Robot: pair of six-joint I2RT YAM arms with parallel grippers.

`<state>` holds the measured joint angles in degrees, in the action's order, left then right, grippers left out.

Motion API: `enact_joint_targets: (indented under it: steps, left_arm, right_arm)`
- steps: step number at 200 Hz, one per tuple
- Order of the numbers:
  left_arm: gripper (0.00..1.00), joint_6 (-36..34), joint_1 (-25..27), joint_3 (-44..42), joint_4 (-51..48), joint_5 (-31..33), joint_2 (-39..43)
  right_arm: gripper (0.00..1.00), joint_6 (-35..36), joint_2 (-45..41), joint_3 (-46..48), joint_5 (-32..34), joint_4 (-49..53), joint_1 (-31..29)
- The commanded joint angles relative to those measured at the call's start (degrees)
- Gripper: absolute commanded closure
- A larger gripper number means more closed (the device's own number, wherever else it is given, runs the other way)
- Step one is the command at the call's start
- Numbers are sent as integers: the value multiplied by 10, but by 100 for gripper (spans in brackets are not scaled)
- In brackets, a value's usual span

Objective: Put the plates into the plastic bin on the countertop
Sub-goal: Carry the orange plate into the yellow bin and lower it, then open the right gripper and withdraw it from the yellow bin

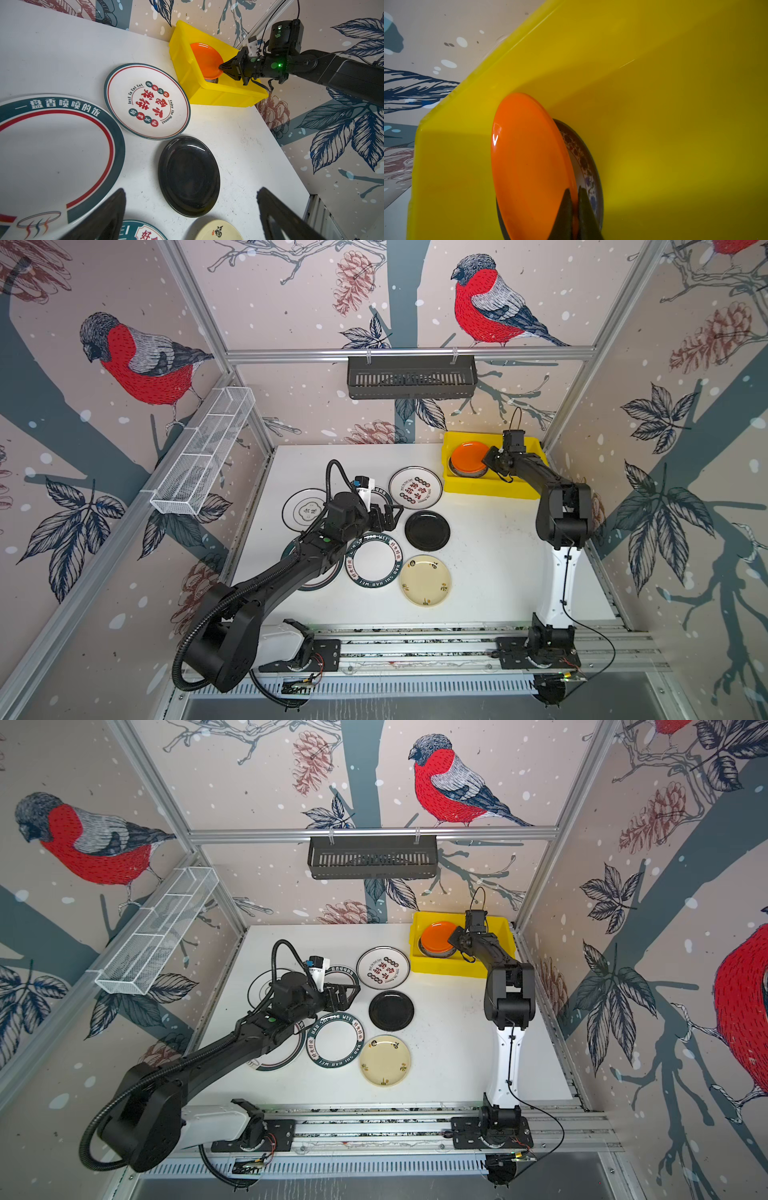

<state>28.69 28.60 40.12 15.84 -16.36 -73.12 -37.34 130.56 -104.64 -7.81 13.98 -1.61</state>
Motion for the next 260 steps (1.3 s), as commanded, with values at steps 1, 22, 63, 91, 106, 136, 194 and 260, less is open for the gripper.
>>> enact_joint_targets:
  steps: [1, 22, 63, 91, 106, 136, 194, 260]
  left_arm:
    - [3, -1, 0, 5, 4, -2, 2]
    - [3, 1, 0, 2, 3, -1, 6]
    - [3, 5, 0, -7, 7, 2, 18]
    - [3, 6, 0, -9, 6, -1, 24]
    - [3, 8, 0, -13, 5, 2, 28]
    - [3, 3, -1, -16, -8, 17, 30]
    - [3, 30, -1, -57, 12, 39, 46]
    - [3, 46, 7, -82, -15, 80, 45]
  right_arm:
    - [84, 13, 8, -18, 6, 20, -2]
    - [65, 18, 2, -17, 17, 26, -2]
    - [29, 40, -32, -12, 27, 38, -10]
    - [19, 63, -88, 3, 64, 51, -23]
    - [15, 73, -138, 36, 81, 42, -29]
    - [14, 71, -266, 151, 70, -9, -32]
    - [13, 59, -522, 419, -14, -74, -27]
    - [11, 22, -747, 670, -137, -130, -23]
